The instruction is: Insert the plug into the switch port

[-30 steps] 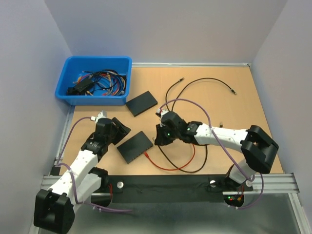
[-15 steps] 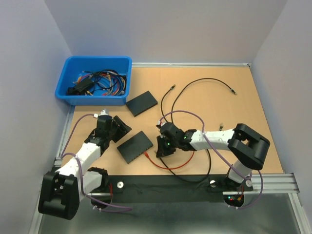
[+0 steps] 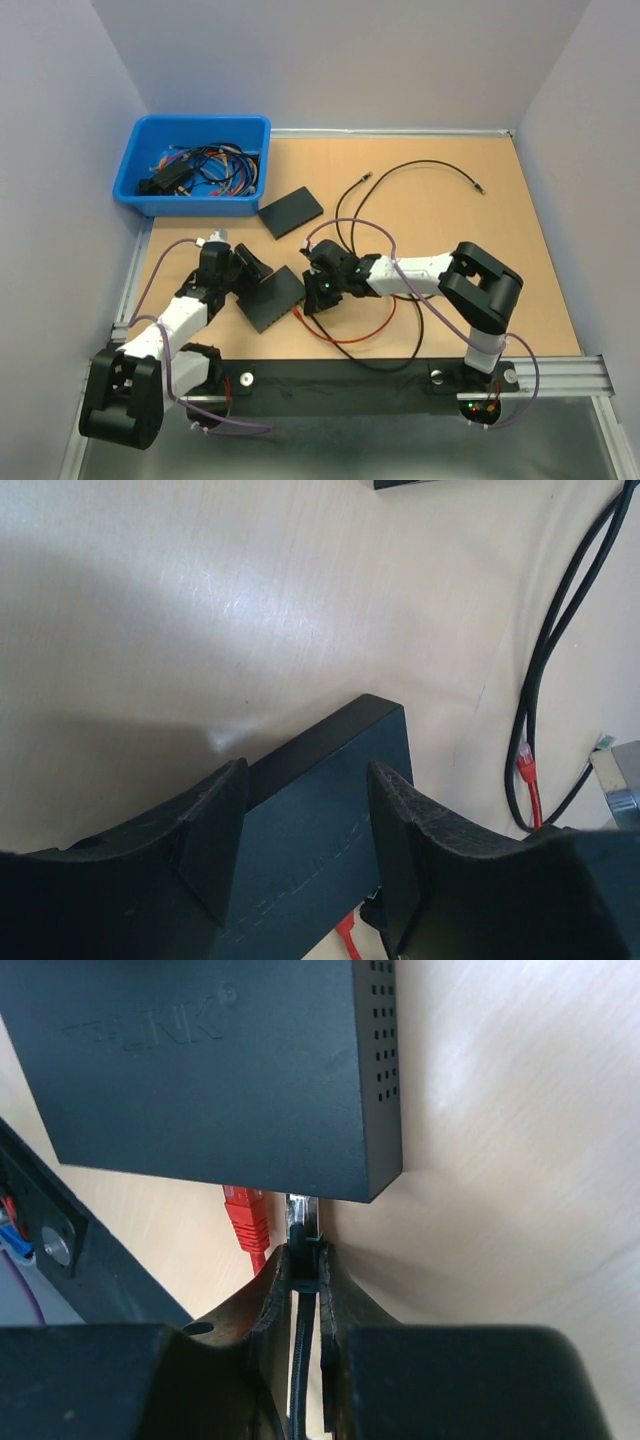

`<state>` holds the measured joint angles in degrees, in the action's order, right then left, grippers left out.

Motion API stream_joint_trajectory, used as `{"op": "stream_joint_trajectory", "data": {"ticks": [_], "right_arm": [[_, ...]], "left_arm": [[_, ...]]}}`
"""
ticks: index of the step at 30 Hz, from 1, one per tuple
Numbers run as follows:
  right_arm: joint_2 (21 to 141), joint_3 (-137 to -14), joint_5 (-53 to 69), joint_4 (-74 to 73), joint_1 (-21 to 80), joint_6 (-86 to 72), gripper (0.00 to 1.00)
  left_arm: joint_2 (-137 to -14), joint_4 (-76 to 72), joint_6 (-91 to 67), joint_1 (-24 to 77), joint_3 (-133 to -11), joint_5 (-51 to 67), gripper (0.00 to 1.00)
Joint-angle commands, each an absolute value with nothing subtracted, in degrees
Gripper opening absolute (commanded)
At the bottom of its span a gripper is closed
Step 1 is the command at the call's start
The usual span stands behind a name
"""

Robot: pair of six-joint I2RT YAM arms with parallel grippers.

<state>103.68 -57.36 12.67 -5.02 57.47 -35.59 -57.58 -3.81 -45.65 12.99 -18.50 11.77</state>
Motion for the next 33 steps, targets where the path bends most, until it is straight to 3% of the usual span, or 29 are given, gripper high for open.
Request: {"op": "stream_joint_trajectory", "data": {"ticks": [1,12,27,33], "right_arm": [[105.55,-63.09,10.02,-5.27,54.94,-31.21,0.01],[108.28,-75.15,4.31,-16.34,49.48,-18.47,0.01],[95.38,-69.27,5.17,-18.63,50.09,-9.15,0.0],[89.74,-63.03,8.7,-19.07,56.33,-6.94,0.01]], "left_arm": [[-56.6,-5.62,-45.79,12.66,-17.4,13.53,0.61],[-56.52,-9.84,-48.51,12.57,-12.75,16.61,0.6],[-52.13,-9.41,-47.29,12.66,-14.06,13.8,0.59],[-49.57,-7.82,-46.93,12.66,-14.24,12.92,0.59]]}}
